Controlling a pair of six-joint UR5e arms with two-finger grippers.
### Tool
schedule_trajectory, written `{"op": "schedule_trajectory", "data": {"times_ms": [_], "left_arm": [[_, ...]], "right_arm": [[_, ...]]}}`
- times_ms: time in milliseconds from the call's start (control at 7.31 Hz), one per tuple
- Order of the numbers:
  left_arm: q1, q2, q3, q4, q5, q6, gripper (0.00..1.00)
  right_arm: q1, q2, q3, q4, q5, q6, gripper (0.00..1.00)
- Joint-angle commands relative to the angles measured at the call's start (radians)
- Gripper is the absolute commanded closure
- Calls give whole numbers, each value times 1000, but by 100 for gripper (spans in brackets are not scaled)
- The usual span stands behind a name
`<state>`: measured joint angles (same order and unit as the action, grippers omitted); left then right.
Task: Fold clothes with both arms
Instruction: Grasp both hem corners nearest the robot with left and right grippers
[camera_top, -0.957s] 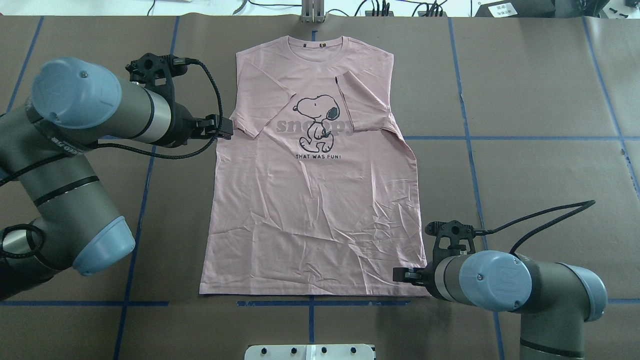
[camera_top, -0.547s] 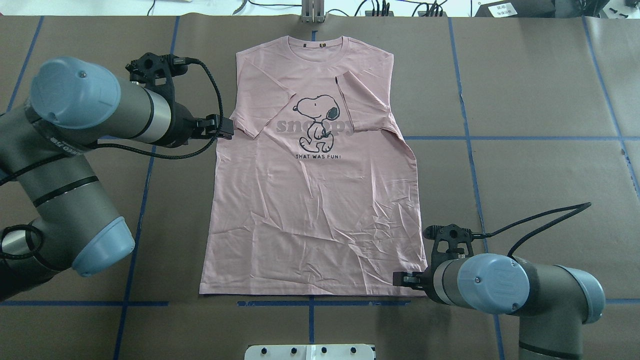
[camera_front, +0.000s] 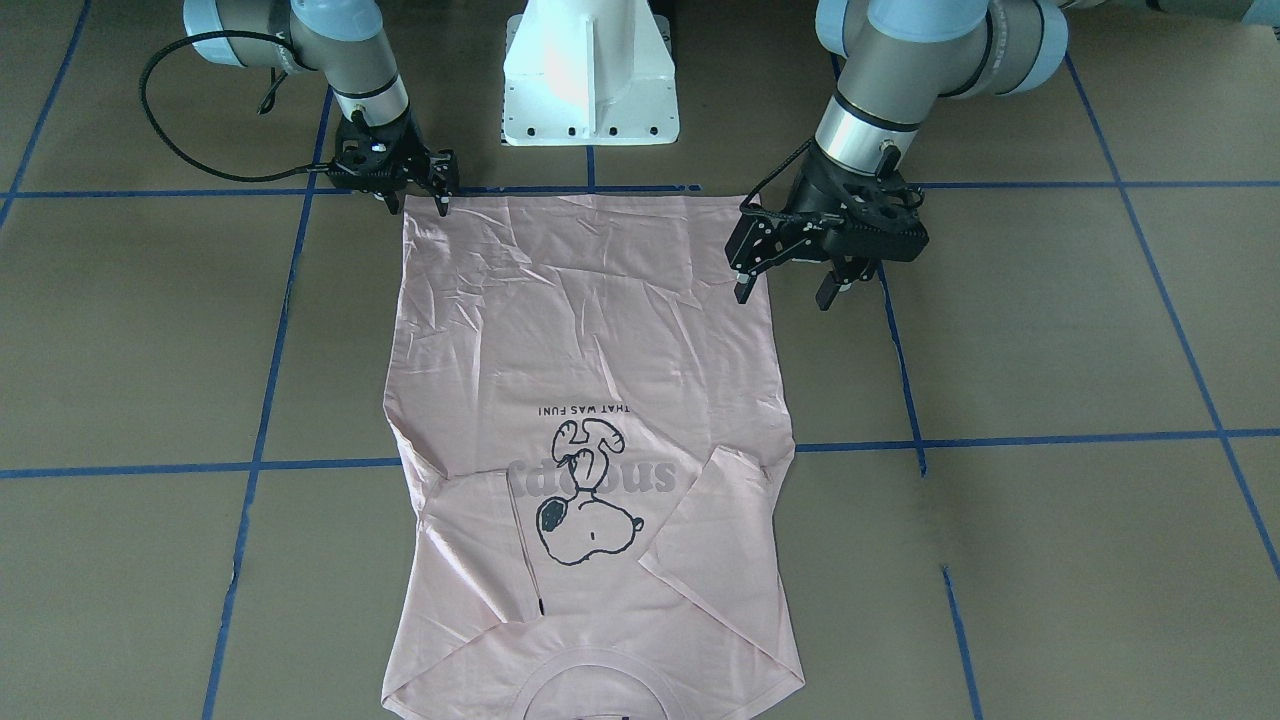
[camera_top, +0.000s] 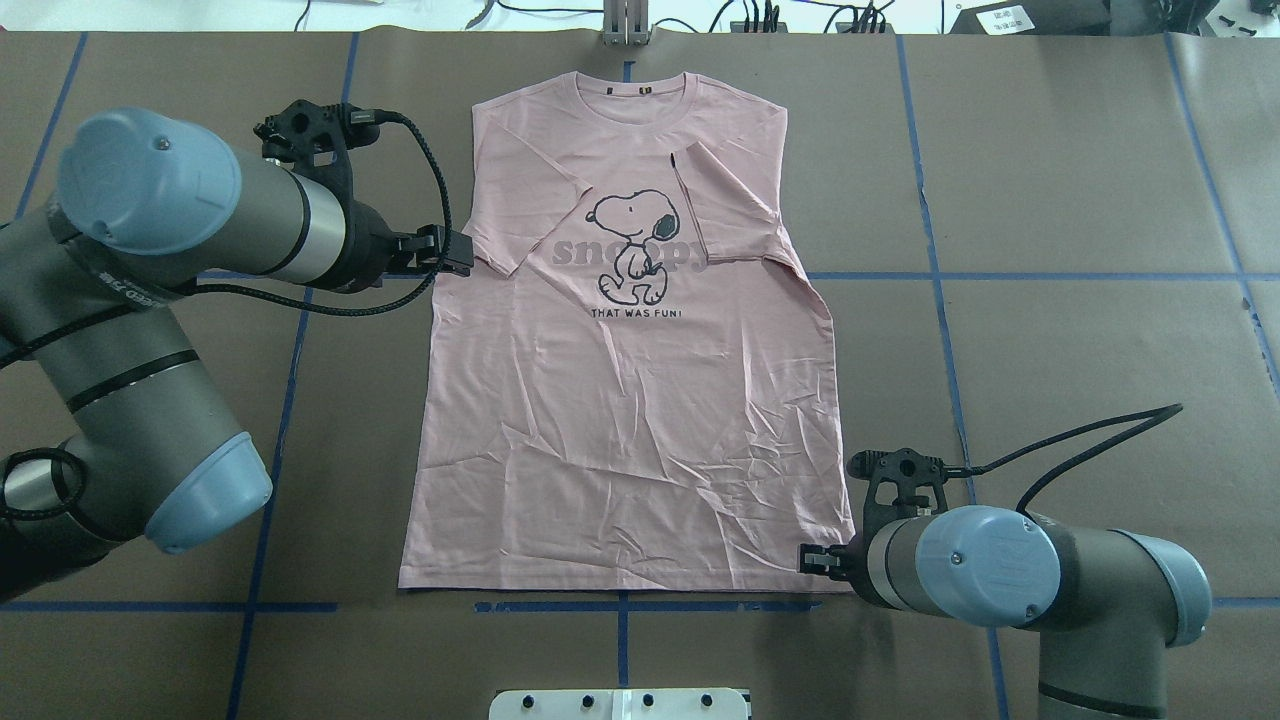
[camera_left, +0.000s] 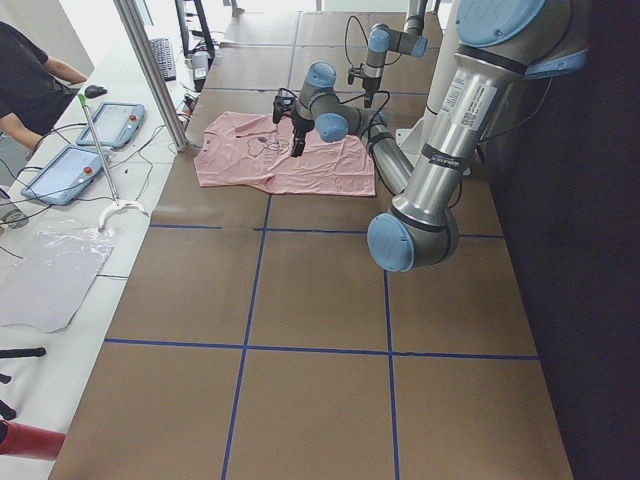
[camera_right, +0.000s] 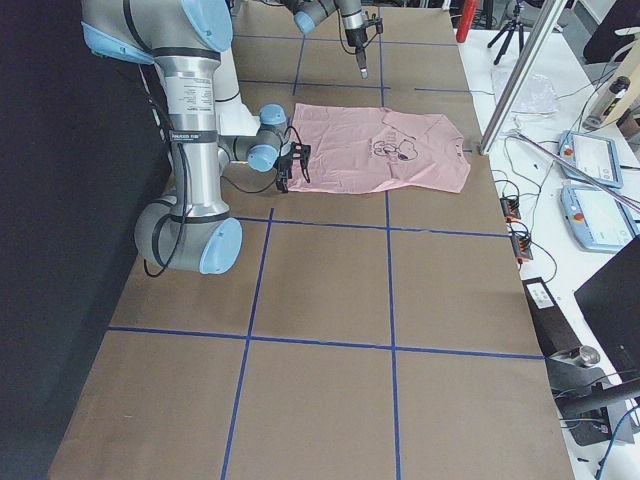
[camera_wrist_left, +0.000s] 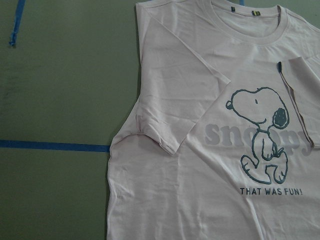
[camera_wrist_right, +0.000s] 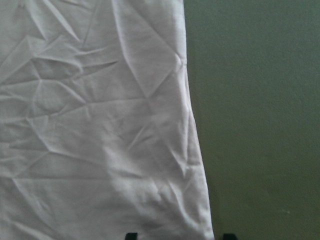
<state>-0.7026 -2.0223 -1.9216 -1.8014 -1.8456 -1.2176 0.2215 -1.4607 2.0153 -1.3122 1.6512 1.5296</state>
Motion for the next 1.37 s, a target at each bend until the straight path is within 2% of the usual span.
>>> {"op": "schedule_trajectory", "data": {"times_ms": [0,273,547,684,957,1230], "left_arm": [[0,-3,-5,-1,-1,-2,0],[0,-1,-2,1,-1,-2,0],[5,11,4,22,-26,-10,0],[14,63,-16,25,-50,-46,0],[185,155,-92,28,-9,-266,0],[346,168,-105,77,101,-438,0]], "right_arm": [[1,0,5,2,1,0,100],[4,0,20,1,1,1,100],[12,-9,74,-1,2,1,100],[21,-10,86,-1,2,0,100],[44,-12,97,-1,25,-3,100],[64,-9,105,1,39,-17,100]]}}
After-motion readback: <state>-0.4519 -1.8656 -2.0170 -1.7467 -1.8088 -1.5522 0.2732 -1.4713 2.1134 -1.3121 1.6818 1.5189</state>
